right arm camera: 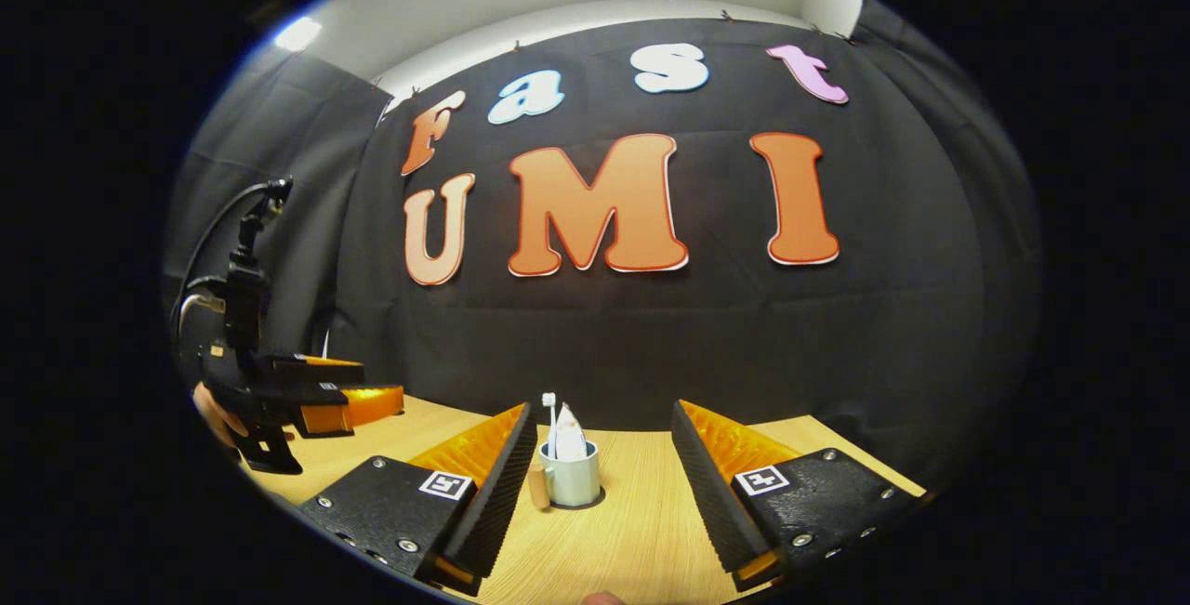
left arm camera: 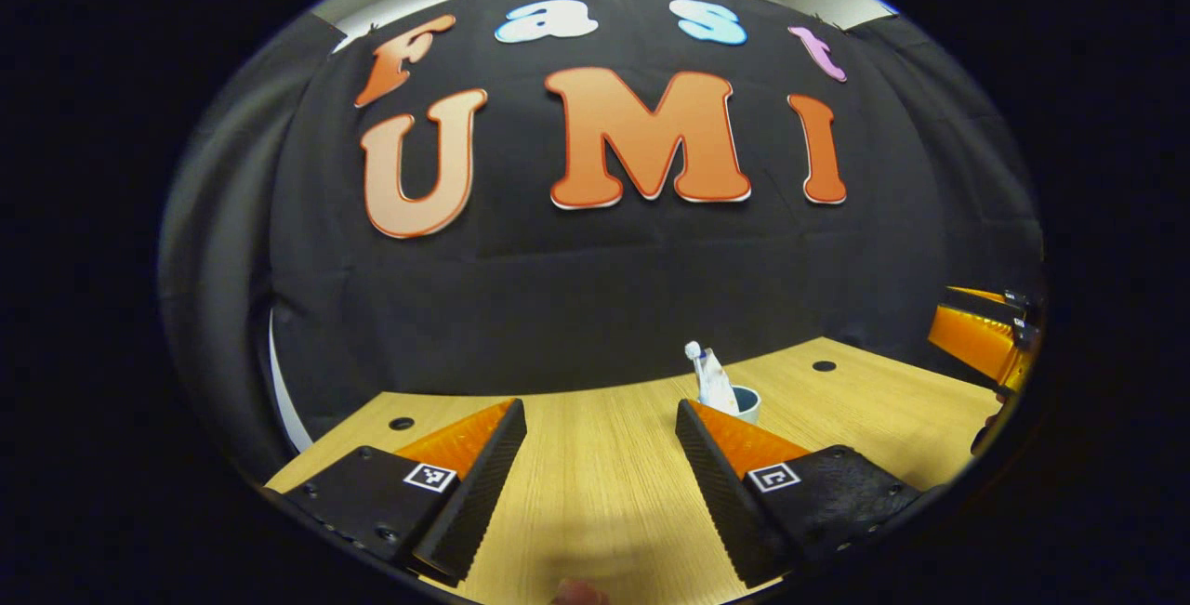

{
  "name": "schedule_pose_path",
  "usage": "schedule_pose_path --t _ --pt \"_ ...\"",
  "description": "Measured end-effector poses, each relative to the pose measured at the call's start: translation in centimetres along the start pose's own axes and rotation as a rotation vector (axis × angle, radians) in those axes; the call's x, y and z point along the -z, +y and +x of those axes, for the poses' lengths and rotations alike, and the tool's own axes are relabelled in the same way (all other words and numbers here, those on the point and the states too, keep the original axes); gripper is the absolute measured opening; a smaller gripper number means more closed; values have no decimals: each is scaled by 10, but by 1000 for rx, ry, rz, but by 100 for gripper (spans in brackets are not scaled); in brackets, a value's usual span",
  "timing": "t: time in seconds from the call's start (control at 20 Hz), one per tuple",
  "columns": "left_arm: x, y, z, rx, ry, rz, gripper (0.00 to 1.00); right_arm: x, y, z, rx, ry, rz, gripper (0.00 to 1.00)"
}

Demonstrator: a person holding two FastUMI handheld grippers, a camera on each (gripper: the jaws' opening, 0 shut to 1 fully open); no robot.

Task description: Put the toothbrush and toothpaste on the desktop into the cup, then pick up the cup and place it on the coaster on the desktop.

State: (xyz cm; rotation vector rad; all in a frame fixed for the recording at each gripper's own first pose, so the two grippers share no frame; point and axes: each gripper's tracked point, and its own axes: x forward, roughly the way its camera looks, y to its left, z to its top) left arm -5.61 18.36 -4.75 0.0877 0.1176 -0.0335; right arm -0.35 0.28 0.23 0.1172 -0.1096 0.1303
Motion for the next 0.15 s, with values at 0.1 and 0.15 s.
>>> schedule_pose_path --t 0.1,0.15 --pt "-12 15 -19 -19 -55 -6 98 -4 12 -2 -7 -13 -21 88" --pt "-15 20 -27 -30 -82 -8 98 -5 17 -3 -7 -22 -33 88"
